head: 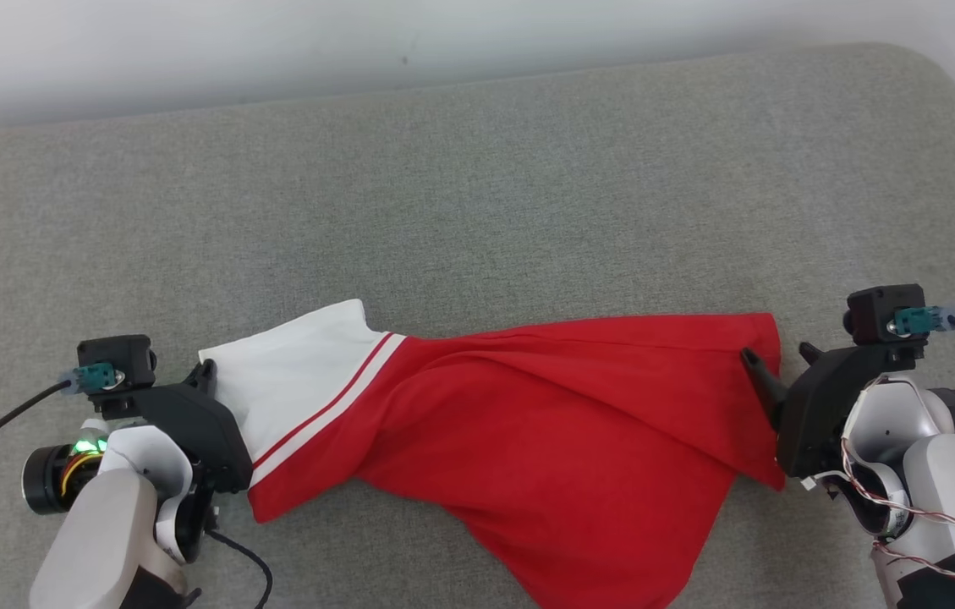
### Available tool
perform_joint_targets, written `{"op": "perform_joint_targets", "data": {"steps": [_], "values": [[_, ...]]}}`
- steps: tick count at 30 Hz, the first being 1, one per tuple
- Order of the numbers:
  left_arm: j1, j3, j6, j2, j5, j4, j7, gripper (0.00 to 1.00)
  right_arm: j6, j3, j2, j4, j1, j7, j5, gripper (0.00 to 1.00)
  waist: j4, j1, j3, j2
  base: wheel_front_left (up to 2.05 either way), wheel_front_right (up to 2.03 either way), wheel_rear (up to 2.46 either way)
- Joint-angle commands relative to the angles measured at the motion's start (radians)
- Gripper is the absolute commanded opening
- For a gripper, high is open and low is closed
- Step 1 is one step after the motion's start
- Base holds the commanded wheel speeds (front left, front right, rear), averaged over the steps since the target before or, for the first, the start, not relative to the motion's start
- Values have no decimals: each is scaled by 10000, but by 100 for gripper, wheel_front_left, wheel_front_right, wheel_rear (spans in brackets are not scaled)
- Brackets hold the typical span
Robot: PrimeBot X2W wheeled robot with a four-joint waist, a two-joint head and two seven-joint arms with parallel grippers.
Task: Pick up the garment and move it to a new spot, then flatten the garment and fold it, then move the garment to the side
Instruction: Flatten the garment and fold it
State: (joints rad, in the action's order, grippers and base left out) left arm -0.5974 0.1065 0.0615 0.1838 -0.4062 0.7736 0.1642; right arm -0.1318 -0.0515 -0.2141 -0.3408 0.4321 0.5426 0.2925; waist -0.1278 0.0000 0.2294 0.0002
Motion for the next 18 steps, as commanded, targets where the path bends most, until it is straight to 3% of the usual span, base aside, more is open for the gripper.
{"op": "perform_joint_targets", "data": {"steps": [1,6,17,18], "values": [[-37,11,-16,66,-9,19,-18,0,23,128,37,-54,19,17,-125,100,41,0,27,-2,0,0,0],[-85,82,41,116,-58,-117,-17,0,23,547,347,-275,-93,1,-56,100,66,0,138,-2,0,0,0],[-147,182,3,171,-136,-409,-60,0,23,159,574,-694,282,-432,471,100,121,0,333,-2,0,0,0],[-150,184,5,183,-144,-429,-81,0,23,120,553,-713,307,-515,475,94,122,0,338,-2,0,0,0]]}}
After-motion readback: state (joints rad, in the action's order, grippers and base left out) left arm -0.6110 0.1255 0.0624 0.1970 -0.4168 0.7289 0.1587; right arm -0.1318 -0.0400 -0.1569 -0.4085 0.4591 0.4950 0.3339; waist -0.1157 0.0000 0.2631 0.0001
